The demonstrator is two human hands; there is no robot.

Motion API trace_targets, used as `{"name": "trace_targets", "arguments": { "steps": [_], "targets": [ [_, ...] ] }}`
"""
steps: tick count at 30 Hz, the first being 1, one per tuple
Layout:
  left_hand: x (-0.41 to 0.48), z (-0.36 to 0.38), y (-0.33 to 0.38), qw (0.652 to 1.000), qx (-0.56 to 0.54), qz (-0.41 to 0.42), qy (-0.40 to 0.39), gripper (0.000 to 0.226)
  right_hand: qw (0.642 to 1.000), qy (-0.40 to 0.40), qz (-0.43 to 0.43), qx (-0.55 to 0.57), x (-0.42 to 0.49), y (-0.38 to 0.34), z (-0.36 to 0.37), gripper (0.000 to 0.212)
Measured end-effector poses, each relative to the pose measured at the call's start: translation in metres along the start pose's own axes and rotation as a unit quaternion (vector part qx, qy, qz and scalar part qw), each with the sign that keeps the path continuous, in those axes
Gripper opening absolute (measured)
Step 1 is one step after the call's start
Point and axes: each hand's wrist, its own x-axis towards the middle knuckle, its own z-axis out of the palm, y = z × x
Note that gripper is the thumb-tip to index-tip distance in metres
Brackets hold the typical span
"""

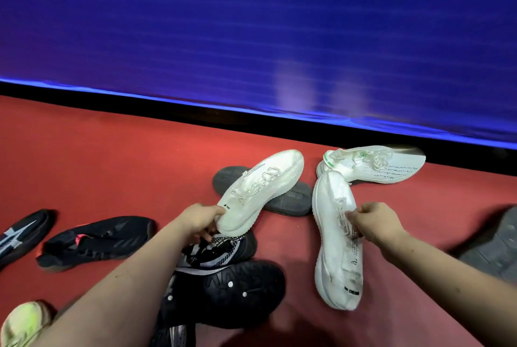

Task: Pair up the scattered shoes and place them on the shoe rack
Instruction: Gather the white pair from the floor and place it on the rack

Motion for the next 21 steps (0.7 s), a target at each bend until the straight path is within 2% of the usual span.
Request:
{"name": "trace_targets", "arguments": {
  "steps": [3,4,6,7,9,12,15,21],
  "targets": [
    [0.002,0.003,0.008,0.995,-0.070,0.062,0.030,0.064,0.997,0.017,-0.018,-0.078,0.002,0.004,-0.004,0.023],
    [0.001,0.006,0.014,0.990,-0.110,0.084,0.002,0.063,0.995,0.015,-0.013,-0.101,0.002,0.006,-0.005,0.019],
    [0.004,0.014,0.022,0.985,-0.123,0.116,-0.028,0.037,0.992,-0.002,0.007,-0.123,0.004,0.010,-0.003,0.012],
    [0.007,0.017,0.024,0.988,-0.081,0.131,0.000,0.025,0.992,-0.017,0.019,-0.124,0.005,0.013,-0.001,0.012],
    [0.011,0.019,0.027,0.984,0.038,0.150,0.084,0.016,0.989,-0.057,0.030,-0.132,0.006,0.017,0.004,0.011],
    [0.010,0.024,0.030,0.967,0.133,0.181,0.121,0.018,0.978,-0.097,0.034,-0.181,0.010,0.022,0.008,0.009],
    [0.009,0.033,0.031,0.966,0.129,0.190,0.122,0.023,0.977,-0.100,0.051,-0.179,0.017,0.029,0.007,0.019],
    [0.015,0.045,0.033,0.966,0.147,0.197,0.073,0.028,0.966,-0.200,0.122,-0.109,0.000,0.030,0.006,0.011]
  ]
}}
